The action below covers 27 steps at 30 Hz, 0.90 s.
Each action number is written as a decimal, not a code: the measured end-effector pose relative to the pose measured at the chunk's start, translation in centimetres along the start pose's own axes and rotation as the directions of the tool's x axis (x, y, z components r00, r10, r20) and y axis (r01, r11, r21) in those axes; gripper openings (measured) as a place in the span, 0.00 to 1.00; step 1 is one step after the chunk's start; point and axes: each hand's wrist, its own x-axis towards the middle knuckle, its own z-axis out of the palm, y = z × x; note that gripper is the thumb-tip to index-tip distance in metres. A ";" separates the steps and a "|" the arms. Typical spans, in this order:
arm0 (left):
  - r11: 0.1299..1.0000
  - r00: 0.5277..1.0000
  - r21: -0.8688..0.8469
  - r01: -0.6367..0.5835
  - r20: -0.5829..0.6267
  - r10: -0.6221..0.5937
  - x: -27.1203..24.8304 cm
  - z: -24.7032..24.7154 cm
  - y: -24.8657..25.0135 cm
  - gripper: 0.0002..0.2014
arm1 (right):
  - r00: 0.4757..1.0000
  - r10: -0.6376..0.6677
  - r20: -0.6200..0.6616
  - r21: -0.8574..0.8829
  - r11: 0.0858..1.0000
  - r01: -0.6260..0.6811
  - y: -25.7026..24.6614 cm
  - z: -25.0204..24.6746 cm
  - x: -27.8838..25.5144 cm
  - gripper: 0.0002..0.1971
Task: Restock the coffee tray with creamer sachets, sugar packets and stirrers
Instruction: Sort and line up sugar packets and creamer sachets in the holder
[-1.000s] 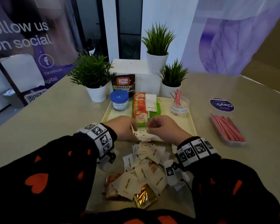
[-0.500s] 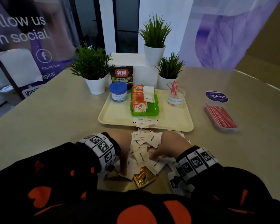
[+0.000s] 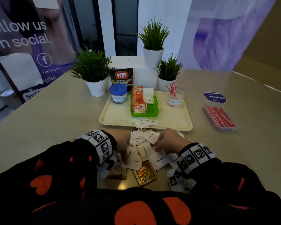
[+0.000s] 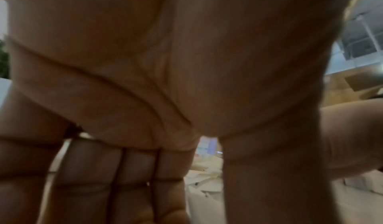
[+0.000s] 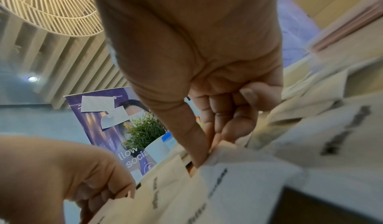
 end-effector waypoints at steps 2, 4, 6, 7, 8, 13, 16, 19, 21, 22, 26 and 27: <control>0.999 1.000 -0.049 -0.011 -0.023 0.010 0.3 -0.1 -0.3 0.25 | 1.000 0.011 -0.003 0.050 0.999 -0.011 0.1 -0.6 0.0 0.09; 0.996 0.997 -0.079 -0.044 -0.071 0.039 0.5 -0.4 -0.6 0.23 | 1.000 0.007 -0.019 0.062 0.998 -0.006 0.2 -1.2 0.3 0.08; 0.992 0.990 -0.098 -0.084 -0.121 0.072 0.7 -0.8 -0.6 0.21 | 0.999 -0.003 -0.039 0.038 0.999 0.004 0.2 -1.9 0.4 0.10; 0.988 0.987 -0.115 -0.104 -0.135 0.088 0.9 -0.9 -0.7 0.21 | 0.999 -0.004 -0.045 0.022 1.000 0.005 0.2 -2.2 0.5 0.11; 0.983 0.984 -0.141 -0.121 -0.144 0.100 1.1 -1.1 -0.7 0.20 | 0.999 -0.005 -0.053 0.009 1.000 0.006 0.3 -2.6 0.5 0.11; 0.956 0.976 -0.249 -0.155 -0.187 0.110 1.6 -1.5 -1.1 0.17 | 0.994 -0.010 -0.108 0.093 0.995 0.020 0.2 -5.2 0.8 0.05; 0.957 0.973 -0.250 -0.147 -0.213 0.094 2.0 -1.4 -1.2 0.24 | 0.987 -0.047 -0.154 0.219 0.972 0.081 -0.6 -7.0 1.3 0.05; 0.941 0.961 -0.278 -0.192 -0.247 0.123 2.2 -1.4 -1.3 0.21 | 0.966 -0.079 -0.245 0.365 0.916 0.167 -2.0 -8.0 3.0 0.04; 0.933 0.952 -0.279 -0.227 -0.265 0.152 2.2 -1.5 -1.3 0.20 | 0.956 -0.091 -0.278 0.450 0.867 0.214 -3.1 -8.0 4.8 0.04; 0.930 0.949 -0.280 -0.240 -0.270 0.164 2.2 -1.6 -1.4 0.21 | 0.953 -0.090 -0.289 0.486 0.844 0.227 -3.6 -7.8 5.8 0.04; 0.924 0.960 -0.320 -0.210 -0.248 0.132 1.8 -1.7 -1.9 0.28 | 0.949 -0.065 -0.309 0.557 0.796 0.236 -5.0 -6.5 9.9 0.08; 0.937 0.969 -0.303 -0.173 -0.222 0.108 1.5 -1.7 -2.0 0.29 | 0.948 -0.049 -0.314 0.562 0.796 0.227 -5.4 -6.2 10.7 0.09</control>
